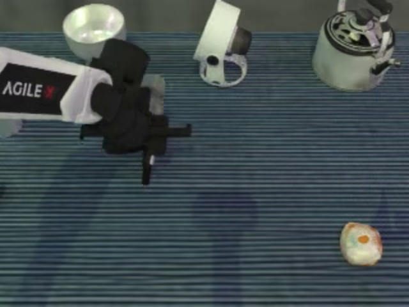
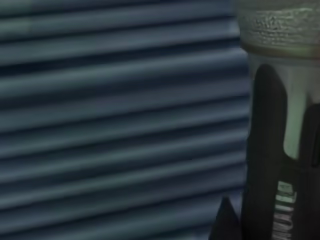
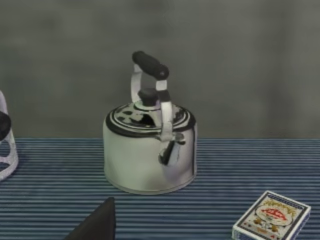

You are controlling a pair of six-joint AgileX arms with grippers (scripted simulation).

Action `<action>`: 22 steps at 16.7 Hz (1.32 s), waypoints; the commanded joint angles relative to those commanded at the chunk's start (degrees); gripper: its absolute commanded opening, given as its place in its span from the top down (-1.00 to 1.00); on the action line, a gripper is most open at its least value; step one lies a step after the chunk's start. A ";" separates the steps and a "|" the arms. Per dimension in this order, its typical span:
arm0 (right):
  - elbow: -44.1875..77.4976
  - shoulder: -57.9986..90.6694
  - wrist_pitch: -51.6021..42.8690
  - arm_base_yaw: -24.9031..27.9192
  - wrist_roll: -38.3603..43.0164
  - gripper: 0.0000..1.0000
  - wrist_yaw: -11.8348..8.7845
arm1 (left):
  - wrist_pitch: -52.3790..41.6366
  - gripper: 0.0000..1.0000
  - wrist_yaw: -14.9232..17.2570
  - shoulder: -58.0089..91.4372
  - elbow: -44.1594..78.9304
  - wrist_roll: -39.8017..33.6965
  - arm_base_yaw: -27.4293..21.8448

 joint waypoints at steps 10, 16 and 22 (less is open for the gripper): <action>0.00 0.00 0.00 0.00 0.00 -1.00 0.00 | 49.74 1.00 15.83 -10.91 -14.60 10.88 1.75; 0.00 0.00 0.00 0.00 0.00 -1.00 0.00 | 65.31 1.00 21.33 -17.11 -19.62 15.28 2.63; 0.00 0.00 0.00 0.00 0.00 -1.00 0.00 | 65.59 1.00 21.26 -17.23 -19.54 15.45 2.19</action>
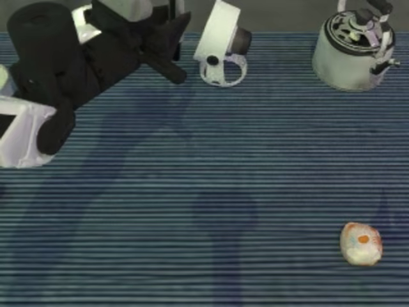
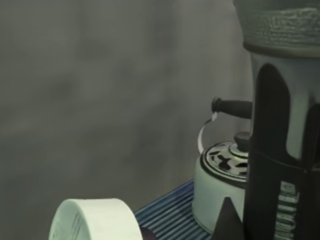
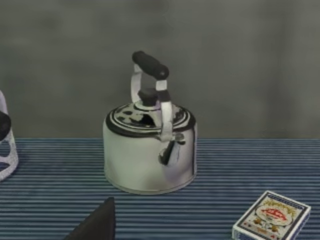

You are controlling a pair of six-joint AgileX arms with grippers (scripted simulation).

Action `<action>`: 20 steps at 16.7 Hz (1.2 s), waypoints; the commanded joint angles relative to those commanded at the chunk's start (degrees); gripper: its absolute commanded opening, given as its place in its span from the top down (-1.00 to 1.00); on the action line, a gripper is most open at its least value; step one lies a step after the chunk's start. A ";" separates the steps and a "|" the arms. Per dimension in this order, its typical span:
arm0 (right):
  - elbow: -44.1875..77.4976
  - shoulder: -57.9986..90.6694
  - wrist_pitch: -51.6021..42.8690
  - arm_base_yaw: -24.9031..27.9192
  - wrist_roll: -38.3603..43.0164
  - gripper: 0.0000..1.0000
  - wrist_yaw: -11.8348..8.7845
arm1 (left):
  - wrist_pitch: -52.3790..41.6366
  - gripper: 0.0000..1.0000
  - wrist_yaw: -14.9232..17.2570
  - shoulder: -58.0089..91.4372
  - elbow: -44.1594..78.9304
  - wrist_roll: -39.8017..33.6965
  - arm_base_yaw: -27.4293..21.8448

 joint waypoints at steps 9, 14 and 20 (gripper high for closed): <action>0.00 0.00 0.00 0.00 0.00 -1.00 0.00 | -3.56 1.00 -14.25 -11.50 -4.14 -0.19 -13.29; 0.00 0.00 0.00 0.00 0.00 -1.00 0.00 | -4.40 1.00 -17.37 -13.94 -5.10 -0.23 -16.03; 0.00 0.00 0.00 0.00 0.00 -1.00 0.00 | -4.40 1.00 -17.37 -13.94 -5.10 -0.23 -16.03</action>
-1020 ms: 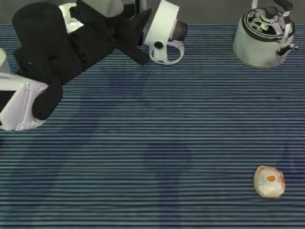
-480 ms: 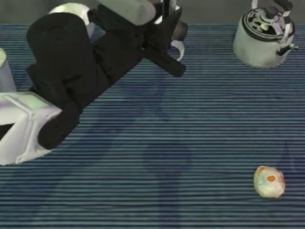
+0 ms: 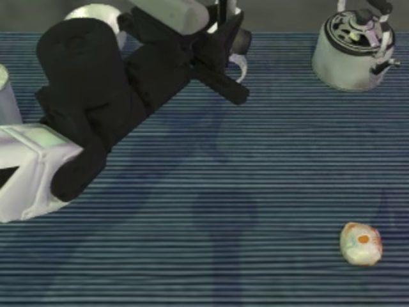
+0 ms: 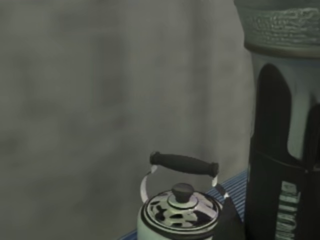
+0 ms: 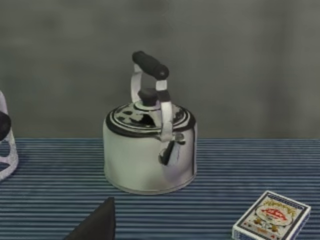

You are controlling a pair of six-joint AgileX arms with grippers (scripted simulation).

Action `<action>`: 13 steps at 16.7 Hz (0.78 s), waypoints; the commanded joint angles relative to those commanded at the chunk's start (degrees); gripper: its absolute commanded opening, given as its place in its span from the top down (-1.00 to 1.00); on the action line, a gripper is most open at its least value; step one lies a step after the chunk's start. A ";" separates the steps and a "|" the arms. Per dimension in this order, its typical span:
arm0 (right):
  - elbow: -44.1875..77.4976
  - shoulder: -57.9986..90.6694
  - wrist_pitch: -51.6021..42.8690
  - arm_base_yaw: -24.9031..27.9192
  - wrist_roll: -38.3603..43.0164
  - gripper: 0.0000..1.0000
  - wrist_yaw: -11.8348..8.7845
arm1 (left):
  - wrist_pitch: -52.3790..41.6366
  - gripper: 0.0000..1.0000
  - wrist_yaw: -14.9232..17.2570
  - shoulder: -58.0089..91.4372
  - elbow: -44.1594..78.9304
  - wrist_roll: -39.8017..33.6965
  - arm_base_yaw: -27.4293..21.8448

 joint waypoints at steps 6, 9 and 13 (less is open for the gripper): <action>2.80 3.85 1.30 3.46 -0.20 -1.00 0.93 | 0.00 1.00 0.00 0.00 0.00 0.00 0.00; 8.87 13.02 4.29 10.33 -0.43 -1.00 3.07 | 0.00 1.00 0.00 0.00 0.00 0.00 0.00; 20.37 30.85 10.51 22.14 -0.49 -1.00 6.75 | 0.00 1.00 0.00 0.00 0.00 0.00 0.00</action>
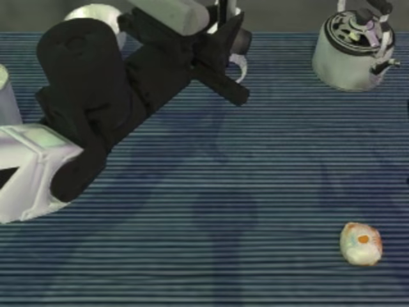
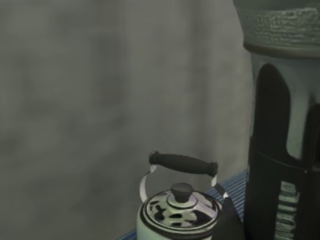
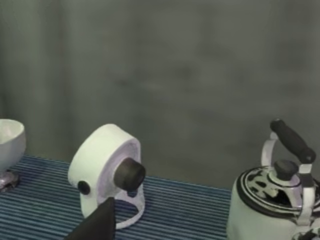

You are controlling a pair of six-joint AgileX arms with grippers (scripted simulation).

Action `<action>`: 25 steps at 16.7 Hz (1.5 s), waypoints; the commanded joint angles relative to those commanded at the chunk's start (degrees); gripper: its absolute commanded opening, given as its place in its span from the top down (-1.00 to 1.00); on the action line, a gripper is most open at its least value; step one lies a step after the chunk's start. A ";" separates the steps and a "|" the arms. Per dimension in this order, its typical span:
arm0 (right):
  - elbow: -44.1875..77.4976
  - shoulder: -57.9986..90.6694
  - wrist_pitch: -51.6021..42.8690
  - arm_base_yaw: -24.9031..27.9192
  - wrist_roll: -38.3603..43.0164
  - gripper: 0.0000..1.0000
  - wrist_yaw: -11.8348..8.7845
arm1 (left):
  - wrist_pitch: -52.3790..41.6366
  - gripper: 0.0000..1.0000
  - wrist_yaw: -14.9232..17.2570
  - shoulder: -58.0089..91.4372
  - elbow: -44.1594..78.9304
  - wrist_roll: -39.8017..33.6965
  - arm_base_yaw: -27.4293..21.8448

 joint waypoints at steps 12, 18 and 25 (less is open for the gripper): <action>23.50 36.91 12.56 24.55 -0.83 -1.00 7.56 | 0.00 1.00 0.00 0.00 0.00 0.00 0.00; 24.15 37.48 12.66 24.20 -0.83 -1.00 7.35 | 0.00 1.00 0.00 0.00 0.00 0.00 0.00; 36.41 53.39 16.12 21.66 -0.80 -1.00 4.94 | 0.00 1.00 0.00 0.00 0.00 0.00 0.00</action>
